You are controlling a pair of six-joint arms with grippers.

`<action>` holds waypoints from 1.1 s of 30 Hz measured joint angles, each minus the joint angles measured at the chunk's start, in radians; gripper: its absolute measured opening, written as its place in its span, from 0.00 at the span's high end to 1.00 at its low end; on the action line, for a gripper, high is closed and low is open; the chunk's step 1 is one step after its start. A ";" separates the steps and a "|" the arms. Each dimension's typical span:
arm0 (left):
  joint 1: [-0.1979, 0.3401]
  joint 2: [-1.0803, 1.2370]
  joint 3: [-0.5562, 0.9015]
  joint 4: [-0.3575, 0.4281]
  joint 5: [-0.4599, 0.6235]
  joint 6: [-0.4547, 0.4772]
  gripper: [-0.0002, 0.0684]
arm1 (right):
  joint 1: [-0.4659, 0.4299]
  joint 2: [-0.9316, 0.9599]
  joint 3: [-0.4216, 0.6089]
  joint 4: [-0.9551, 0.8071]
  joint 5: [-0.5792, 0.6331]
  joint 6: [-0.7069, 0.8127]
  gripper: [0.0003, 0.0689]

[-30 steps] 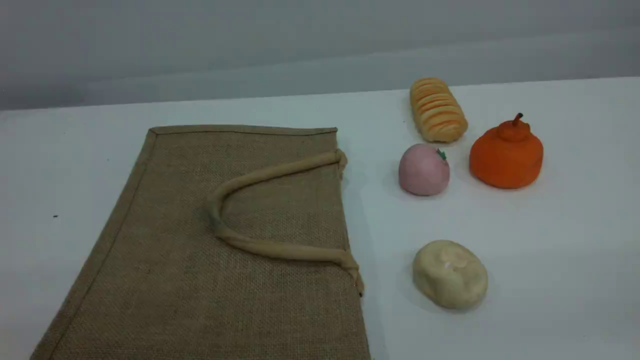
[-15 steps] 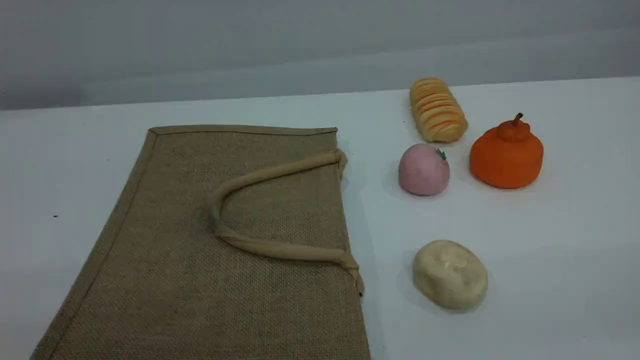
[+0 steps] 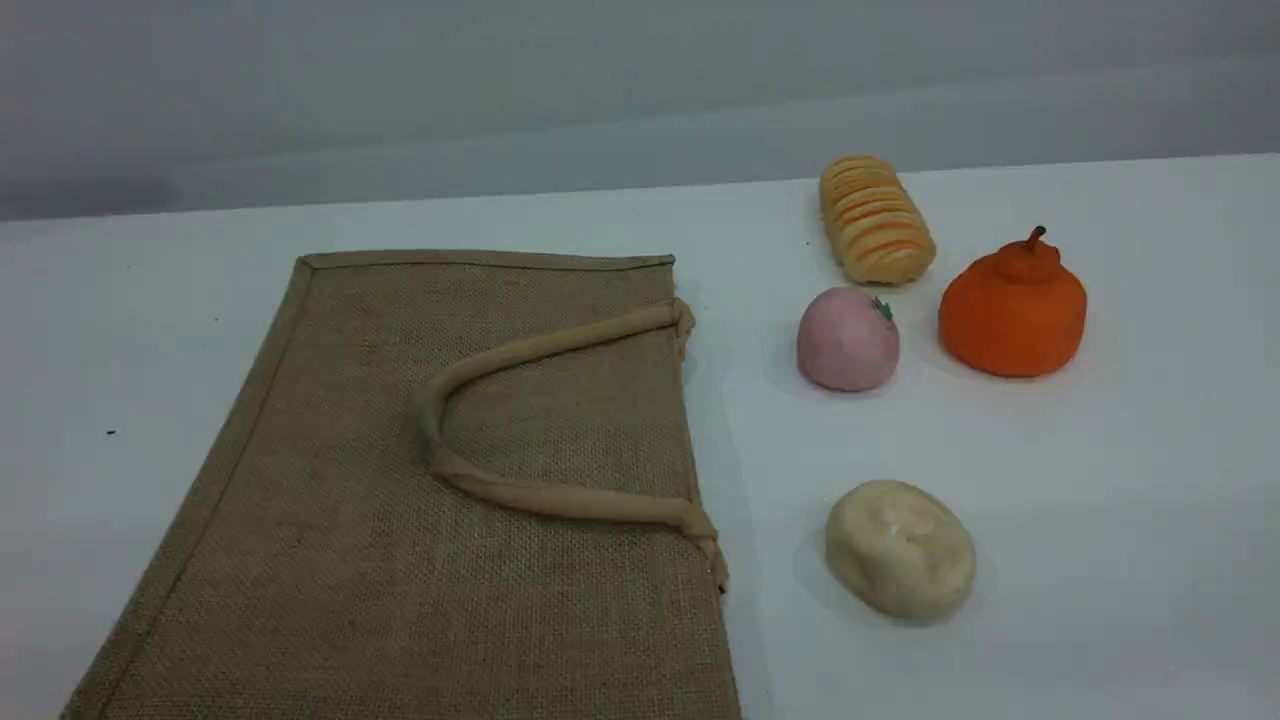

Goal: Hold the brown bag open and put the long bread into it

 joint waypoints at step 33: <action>0.000 0.724 -0.192 -0.164 -0.305 0.003 0.51 | 0.000 0.548 -0.011 0.470 -0.436 -0.318 0.27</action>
